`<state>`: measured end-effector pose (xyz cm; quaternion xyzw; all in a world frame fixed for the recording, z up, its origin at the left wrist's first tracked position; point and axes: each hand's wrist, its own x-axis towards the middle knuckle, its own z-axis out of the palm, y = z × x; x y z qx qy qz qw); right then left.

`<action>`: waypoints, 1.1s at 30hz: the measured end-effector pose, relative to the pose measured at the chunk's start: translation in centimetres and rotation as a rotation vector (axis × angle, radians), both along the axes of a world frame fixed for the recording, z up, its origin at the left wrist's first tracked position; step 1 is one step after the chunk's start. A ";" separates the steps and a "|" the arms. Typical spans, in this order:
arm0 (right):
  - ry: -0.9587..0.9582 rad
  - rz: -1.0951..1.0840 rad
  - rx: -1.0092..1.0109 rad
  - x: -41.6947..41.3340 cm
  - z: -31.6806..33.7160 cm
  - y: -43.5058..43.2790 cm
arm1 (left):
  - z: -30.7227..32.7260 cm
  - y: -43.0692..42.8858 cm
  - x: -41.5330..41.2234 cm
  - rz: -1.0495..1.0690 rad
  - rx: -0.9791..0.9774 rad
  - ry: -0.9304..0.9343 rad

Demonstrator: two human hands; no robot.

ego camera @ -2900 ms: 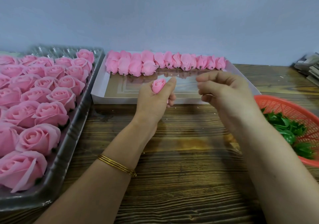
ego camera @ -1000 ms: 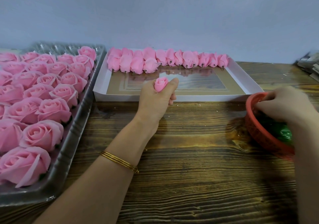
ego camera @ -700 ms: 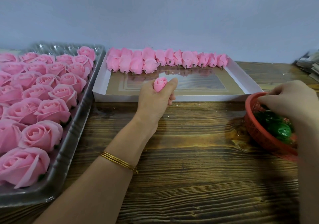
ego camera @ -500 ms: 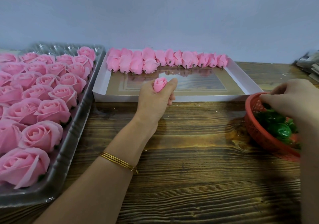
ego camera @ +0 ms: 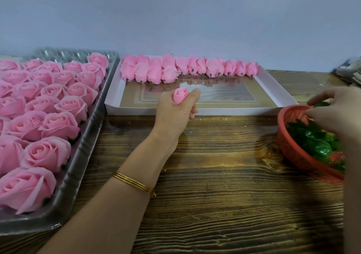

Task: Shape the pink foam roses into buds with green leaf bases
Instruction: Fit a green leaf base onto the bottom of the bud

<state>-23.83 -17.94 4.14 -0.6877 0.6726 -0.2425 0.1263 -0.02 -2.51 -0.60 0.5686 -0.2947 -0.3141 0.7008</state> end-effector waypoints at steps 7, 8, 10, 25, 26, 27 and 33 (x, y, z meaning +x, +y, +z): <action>-0.041 -0.004 -0.043 -0.5 -0.3 -0.4 | 0.1 0.1 -0.1 -0.002 0.011 0.007; -0.044 -0.001 -0.065 -0.6 -0.5 -0.7 | 0.1 0.1 -0.1 -0.005 0.014 0.008; -0.066 -0.002 -0.103 -1.1 -1.1 -1.5 | 0.1 0.1 0.0 -0.009 0.019 0.014; -0.557 0.358 -0.066 3.7 2.6 4.8 | 0.2 0.1 -0.2 0.002 0.028 0.009; -0.620 0.397 -0.019 4.5 2.6 5.2 | 0.2 0.0 -0.2 0.003 0.025 0.008; -0.675 0.441 0.033 5.2 2.5 5.6 | 0.2 0.0 -0.2 0.002 0.021 0.008; -0.789 0.595 0.316 8.9 0.7 7.7 | 0.3 0.1 -0.2 0.009 0.006 0.004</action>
